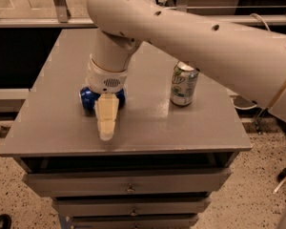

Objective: Knock pepsi can over

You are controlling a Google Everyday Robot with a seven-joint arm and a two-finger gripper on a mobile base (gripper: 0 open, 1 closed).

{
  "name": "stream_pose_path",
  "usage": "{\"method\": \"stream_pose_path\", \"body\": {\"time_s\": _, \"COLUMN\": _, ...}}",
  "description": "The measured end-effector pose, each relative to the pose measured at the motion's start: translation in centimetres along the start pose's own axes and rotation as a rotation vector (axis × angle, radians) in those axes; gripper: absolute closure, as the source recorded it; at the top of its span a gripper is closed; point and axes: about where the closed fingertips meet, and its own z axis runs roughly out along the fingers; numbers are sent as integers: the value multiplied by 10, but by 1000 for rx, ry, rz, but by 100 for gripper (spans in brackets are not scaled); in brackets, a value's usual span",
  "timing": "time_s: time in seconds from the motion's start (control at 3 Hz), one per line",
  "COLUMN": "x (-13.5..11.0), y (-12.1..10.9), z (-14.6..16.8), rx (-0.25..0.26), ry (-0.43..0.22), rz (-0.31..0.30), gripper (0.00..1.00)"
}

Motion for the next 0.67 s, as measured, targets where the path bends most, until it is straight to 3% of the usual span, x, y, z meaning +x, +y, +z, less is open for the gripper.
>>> {"method": "stream_pose_path", "body": {"time_s": 0.67, "x": 5, "y": 1, "z": -6, "rx": 17, "ry": 2, "rz": 15, "gripper": 0}}
